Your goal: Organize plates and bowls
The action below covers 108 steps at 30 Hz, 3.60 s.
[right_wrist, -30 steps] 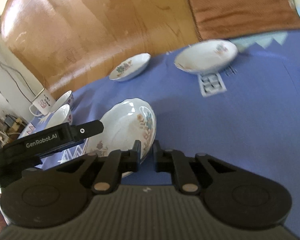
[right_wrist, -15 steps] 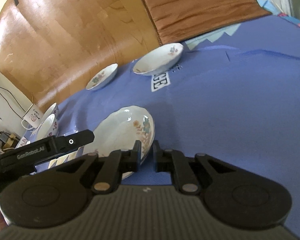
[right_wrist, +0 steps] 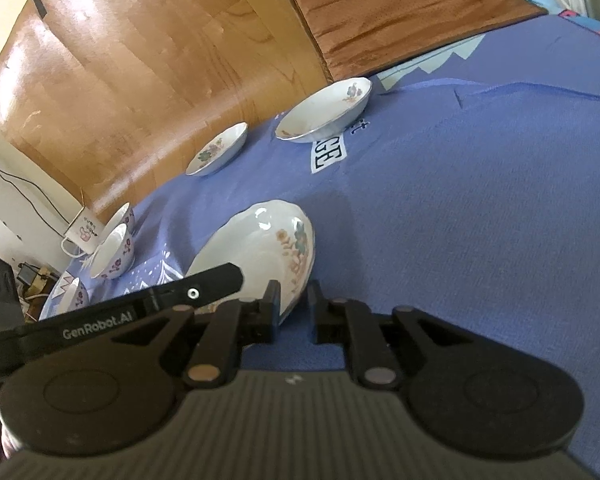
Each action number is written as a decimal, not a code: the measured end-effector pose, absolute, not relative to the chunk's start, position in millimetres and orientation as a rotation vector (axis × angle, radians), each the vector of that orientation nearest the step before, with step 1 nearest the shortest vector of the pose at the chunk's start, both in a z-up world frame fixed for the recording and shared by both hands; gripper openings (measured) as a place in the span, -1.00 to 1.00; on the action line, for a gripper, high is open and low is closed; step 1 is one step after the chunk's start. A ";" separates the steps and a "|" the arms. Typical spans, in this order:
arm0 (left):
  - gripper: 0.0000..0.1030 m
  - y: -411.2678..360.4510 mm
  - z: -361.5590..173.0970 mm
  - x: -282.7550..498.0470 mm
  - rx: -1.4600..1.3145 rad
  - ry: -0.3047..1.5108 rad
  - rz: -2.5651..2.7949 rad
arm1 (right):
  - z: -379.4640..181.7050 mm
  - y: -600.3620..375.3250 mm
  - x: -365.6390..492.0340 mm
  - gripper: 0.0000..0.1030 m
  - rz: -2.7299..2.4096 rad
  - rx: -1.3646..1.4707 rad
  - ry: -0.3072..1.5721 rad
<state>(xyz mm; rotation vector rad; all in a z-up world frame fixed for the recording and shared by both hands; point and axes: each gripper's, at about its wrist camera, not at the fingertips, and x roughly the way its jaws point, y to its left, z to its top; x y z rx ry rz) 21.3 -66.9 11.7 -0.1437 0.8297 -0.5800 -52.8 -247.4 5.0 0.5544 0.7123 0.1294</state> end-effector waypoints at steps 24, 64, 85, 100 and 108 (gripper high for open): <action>0.36 -45.4 18.8 22.9 -0.220 0.854 -0.555 | 11.5 -277.3 -70.4 -0.76 0.078 0.556 0.666; -0.45 -96.7 19.3 23.6 -0.232 0.919 -0.664 | 11.2 -297.4 -72.1 -0.80 0.054 0.510 0.624; -0.43 -263.2 9.4 23.8 -0.007 0.947 -0.864 | 6.5 -401.8 -120.0 -0.78 -0.260 0.539 0.496; -0.13 -216.4 39.2 13.5 -0.027 0.777 -0.807 | 21.3 -386.5 -127.9 -0.40 -0.324 0.430 0.381; -0.14 -147.7 38.3 8.7 -0.003 0.700 -0.659 | 31.9 -347.7 -110.1 -0.40 -0.170 0.389 0.405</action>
